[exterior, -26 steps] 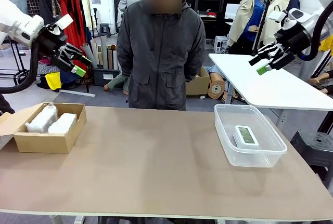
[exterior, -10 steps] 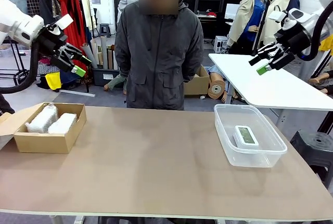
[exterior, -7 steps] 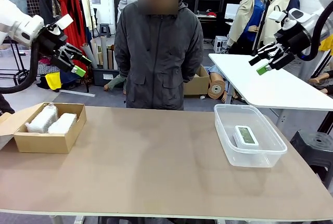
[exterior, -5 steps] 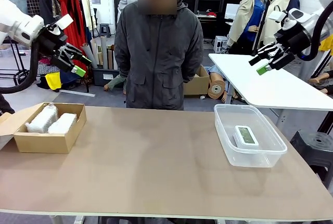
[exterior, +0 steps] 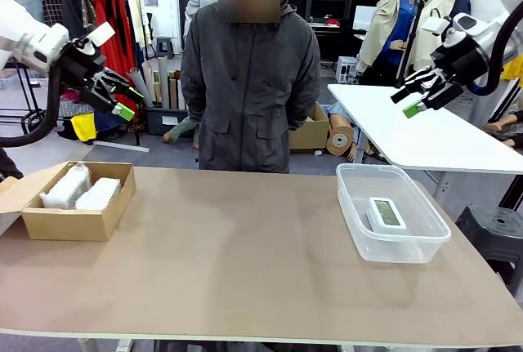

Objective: Separate and place wrapped and unwrapped clocks.
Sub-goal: If the picked Digital clock is wrapped, place it in the Package Box ; if not, place it in the Organizing box.

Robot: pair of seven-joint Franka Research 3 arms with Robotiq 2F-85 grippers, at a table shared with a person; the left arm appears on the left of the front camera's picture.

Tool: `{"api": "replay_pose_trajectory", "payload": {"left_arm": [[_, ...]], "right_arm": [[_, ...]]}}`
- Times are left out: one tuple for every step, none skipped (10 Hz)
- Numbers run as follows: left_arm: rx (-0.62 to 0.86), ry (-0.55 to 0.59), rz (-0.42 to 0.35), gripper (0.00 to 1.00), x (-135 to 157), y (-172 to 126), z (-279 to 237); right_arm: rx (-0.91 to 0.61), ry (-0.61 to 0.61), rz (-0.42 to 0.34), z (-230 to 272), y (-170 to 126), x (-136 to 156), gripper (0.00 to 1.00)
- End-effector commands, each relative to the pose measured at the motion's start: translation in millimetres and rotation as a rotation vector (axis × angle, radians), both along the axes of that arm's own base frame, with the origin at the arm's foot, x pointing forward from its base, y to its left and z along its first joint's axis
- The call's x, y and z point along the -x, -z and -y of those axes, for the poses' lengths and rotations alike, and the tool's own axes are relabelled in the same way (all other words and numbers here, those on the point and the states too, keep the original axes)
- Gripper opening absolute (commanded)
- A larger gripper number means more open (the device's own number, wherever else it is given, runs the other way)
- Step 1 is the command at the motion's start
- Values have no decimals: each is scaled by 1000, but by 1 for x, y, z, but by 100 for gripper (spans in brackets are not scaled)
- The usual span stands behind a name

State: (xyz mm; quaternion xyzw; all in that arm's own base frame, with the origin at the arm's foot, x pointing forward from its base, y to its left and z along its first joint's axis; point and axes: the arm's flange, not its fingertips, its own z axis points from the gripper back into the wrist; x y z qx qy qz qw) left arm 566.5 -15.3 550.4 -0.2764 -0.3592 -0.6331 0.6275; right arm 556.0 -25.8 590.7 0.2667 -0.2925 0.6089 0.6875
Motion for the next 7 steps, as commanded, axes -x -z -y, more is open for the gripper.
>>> {"api": "replay_pose_trajectory", "payload": {"left_arm": [[-7, 4, 2, 100, 1, -1, -1], [-7, 4, 2, 100, 1, -1, -1], [-7, 4, 2, 100, 1, -1, -1], [-7, 4, 2, 100, 1, -1, -1], [-7, 4, 2, 100, 1, -1, -1], [-7, 4, 2, 100, 1, -1, -1], [-7, 4, 2, 100, 1, -1, -1]], "right_arm": [[19, -19, 17, -1, -2, 2, 100], [19, -19, 17, -1, -2, 2, 100], [19, -19, 17, -1, -2, 2, 100], [19, -19, 17, -1, -2, 2, 100], [19, -19, 17, -1, -2, 2, 100], [19, -19, 17, -1, -2, 2, 100], [19, -19, 17, -1, -2, 2, 100]]}}
